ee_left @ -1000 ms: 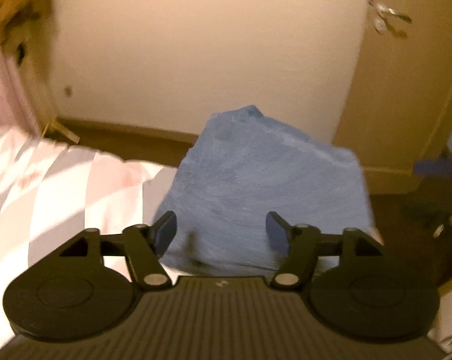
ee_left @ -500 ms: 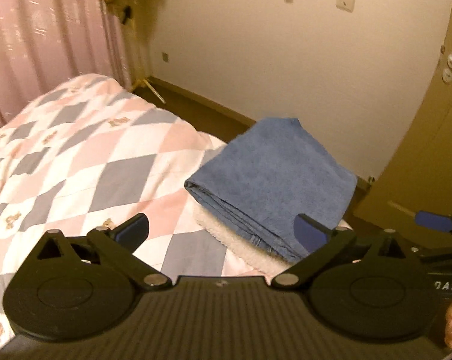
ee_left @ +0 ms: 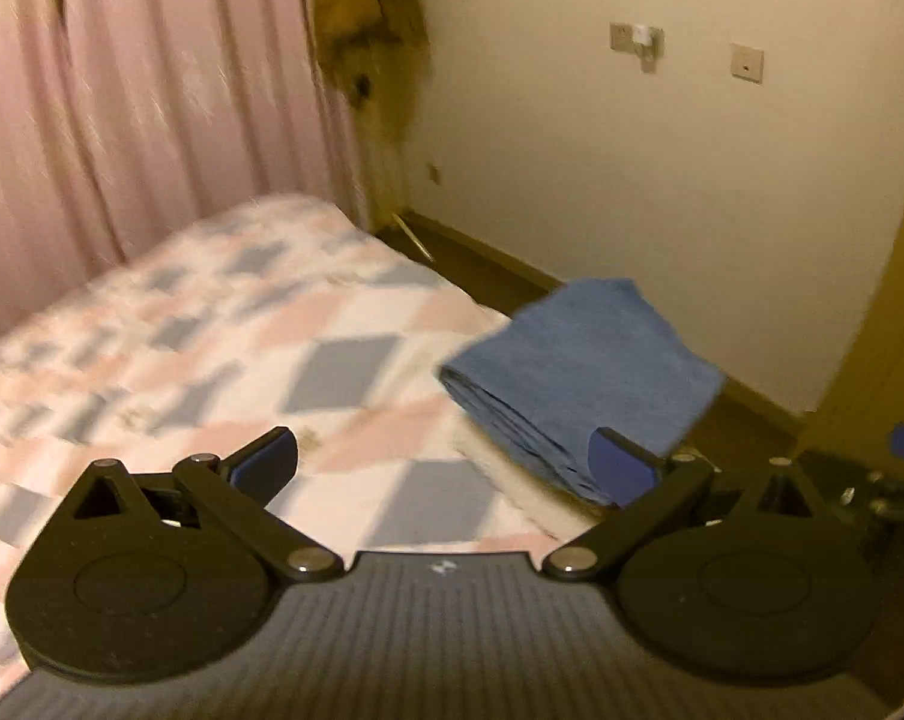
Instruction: Fold clothes
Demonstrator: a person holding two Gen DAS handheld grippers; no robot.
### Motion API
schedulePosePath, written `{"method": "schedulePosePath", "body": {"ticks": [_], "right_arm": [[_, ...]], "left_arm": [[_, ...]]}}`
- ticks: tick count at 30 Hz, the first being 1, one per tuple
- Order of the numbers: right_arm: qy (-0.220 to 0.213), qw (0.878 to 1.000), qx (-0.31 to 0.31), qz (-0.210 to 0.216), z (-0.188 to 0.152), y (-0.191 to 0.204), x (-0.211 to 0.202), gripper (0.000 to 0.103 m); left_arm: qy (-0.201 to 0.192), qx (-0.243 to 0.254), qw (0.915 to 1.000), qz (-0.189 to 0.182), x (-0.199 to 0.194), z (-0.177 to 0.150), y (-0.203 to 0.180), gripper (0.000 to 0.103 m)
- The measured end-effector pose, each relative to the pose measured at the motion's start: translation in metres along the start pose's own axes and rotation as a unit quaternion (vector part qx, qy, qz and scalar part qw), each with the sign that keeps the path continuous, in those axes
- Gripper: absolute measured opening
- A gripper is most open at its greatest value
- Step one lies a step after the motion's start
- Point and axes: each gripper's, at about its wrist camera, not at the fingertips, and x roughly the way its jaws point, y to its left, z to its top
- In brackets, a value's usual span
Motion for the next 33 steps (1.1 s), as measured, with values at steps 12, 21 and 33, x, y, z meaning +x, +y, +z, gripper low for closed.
{"method": "schedulePosePath", "body": {"ticks": [12,21,33], "right_arm": [[-0.101,0.993,0.003,-0.063,-0.002,0.023,-0.044,0.103],[0.004,0.998,0.017,-0.060,-0.012,0.066,-0.014,0.103],[0.062,0.986,0.083,-0.132,-0.040,0.120,0.000,0.103]], "left_arm": [[0.009,0.022,0.9997,-0.003,-0.034,-0.003,0.007,0.102],[0.063,0.055,0.9961,-0.030,-0.018,-0.018,0.044,0.102],[0.093,0.082,0.9884,-0.088,0.010,-0.031,0.099,0.102]]}}
